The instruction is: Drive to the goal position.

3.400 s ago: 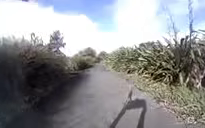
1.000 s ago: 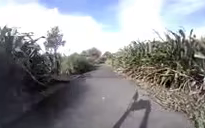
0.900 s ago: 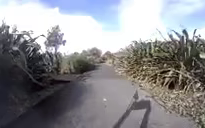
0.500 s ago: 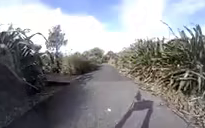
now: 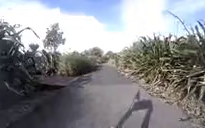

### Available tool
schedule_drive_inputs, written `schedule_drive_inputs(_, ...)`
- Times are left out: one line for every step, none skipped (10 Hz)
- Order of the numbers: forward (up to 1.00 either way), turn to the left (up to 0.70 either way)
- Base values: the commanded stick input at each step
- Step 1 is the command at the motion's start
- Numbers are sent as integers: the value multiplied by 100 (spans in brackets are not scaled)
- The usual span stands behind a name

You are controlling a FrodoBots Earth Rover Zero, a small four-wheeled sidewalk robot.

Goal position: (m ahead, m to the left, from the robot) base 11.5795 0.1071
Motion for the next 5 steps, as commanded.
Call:
schedule_drive_inputs(85, 0)
schedule_drive_inputs(85, 0)
schedule_drive_inputs(85, 0)
schedule_drive_inputs(85, -1)
schedule_drive_inputs(85, -8)
